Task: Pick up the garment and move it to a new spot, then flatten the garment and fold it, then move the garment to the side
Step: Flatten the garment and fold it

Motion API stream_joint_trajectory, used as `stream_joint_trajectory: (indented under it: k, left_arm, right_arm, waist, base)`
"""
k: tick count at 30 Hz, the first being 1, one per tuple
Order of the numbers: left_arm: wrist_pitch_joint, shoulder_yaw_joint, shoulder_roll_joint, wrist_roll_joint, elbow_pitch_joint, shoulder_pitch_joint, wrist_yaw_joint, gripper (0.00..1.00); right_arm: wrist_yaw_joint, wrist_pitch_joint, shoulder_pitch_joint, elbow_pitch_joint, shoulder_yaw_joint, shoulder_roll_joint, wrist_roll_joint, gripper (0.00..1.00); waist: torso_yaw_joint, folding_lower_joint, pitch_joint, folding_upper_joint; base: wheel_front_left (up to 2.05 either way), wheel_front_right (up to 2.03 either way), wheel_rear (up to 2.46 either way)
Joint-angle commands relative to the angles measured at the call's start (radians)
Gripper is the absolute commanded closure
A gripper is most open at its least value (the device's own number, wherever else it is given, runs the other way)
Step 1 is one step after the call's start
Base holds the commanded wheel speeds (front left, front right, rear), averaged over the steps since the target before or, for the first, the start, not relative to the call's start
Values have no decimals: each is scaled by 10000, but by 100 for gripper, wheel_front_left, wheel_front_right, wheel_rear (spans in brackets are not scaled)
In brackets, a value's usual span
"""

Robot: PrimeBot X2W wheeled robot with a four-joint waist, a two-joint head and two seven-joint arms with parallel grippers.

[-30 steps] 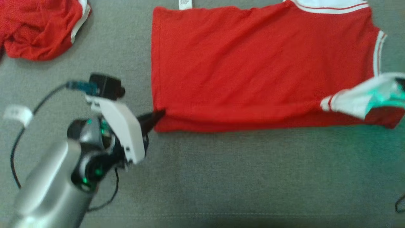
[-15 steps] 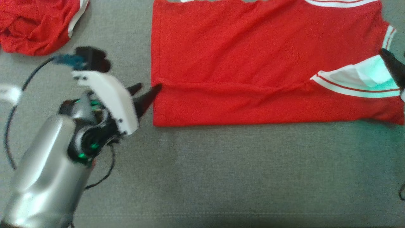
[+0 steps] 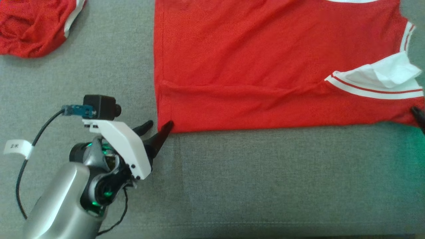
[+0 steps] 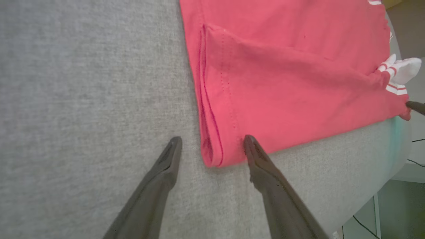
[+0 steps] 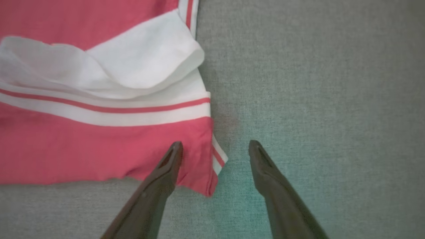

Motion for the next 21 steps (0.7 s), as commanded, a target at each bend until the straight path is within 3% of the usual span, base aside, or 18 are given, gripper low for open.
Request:
stream_joint_trajectory:
  k: [1,12,18,19,20,21]
  left_arm:
    - [-83,386,169,128,-79,-385,9,0]
    - [50,-147,-142,255,994,-994,-331,0]
    - [454,-484,-12,182,1029,-858,-592,0]
    - [530,-560,24,183,1014,-831,-652,0]
    - [575,-618,49,190,1009,-809,-693,62]
    - [589,-660,66,207,1015,-792,-717,100]
  right_arm:
    - [-7,53,-228,-242,72,-150,-77,0]
    - [-7,420,-758,226,877,-139,124,0]
    - [-7,621,-567,203,1037,-205,392,0]
    - [-7,643,-529,185,1044,-222,435,17]
    - [-7,618,-504,170,1029,-227,458,87]
    - [-7,595,-468,169,1027,-238,476,100]
  waist:
    - [35,0,100,0]
    - [91,0,283,0]
    - [48,0,204,0]
    - [40,0,185,0]
    - [32,0,153,0]
    - [21,0,108,0]
  base:
    - [0,0,0]
    - [0,0,0]
    - [0,0,0]
    - [0,0,0]
    - [0,0,0]
    - [0,0,0]
